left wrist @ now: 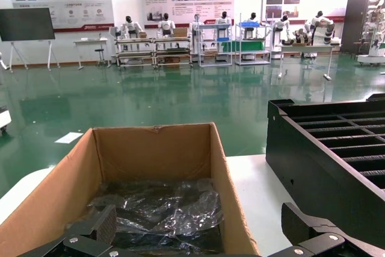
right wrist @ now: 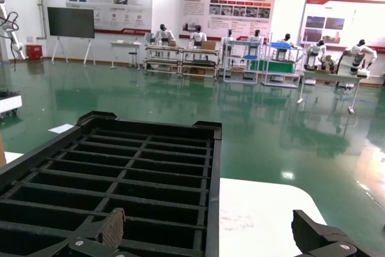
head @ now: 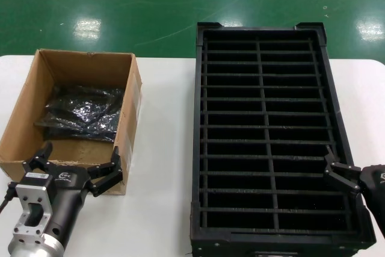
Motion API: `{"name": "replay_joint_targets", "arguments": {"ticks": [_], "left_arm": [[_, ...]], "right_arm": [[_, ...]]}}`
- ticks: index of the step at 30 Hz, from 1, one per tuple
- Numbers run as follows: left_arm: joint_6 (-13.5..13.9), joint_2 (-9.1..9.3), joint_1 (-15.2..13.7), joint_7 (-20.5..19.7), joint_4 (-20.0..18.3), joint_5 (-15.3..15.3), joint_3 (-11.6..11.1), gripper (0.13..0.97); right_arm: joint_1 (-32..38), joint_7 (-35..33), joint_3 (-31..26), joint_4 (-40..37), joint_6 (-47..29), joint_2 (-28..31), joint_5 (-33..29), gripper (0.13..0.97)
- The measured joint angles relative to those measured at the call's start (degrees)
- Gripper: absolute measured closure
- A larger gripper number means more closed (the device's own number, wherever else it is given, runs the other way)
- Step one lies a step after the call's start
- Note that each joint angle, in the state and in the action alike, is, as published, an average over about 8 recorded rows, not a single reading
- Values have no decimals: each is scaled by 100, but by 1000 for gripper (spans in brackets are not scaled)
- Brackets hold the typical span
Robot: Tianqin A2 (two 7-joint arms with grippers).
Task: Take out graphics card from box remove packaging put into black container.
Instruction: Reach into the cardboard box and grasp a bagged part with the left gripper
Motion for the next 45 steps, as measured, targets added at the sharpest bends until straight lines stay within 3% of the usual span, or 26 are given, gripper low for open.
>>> {"name": "replay_joint_targets", "arguments": {"ticks": [15,20,23,26,28,32,35,40,42,45], "left_arm": [[-33,-12,3,32,-18,17,9,132],[-118,-40,20,318,-256,262,-49,132],[-181,-156,9,573,-523,468,-112,132],[-315,-460,-29,850,-762,504,-95,132],[-440,-768,-59,1082,-876,408,-53,132],[-615,-1552,-124,1682,-908,91,-23,132],[-498,-2238,-252,1882,-698,92,-62,132],[300,-3222,-936,1333,163,688,105,132],[736,-3453,-1370,1079,621,944,275,132],[1393,-3593,-2060,921,1316,1247,562,132]], "right_arm": [[0,0,0,0,0,0,0,129],[0,0,0,0,0,0,0,129],[0,0,0,0,0,0,0,129],[0,0,0,0,0,0,0,129],[0,0,0,0,0,0,0,129],[0,0,0,0,0,0,0,129],[0,0,0,0,0,0,0,129],[0,0,0,0,0,0,0,129],[0,0,0,0,0,0,0,129],[0,0,0,0,0,0,0,129]]}}
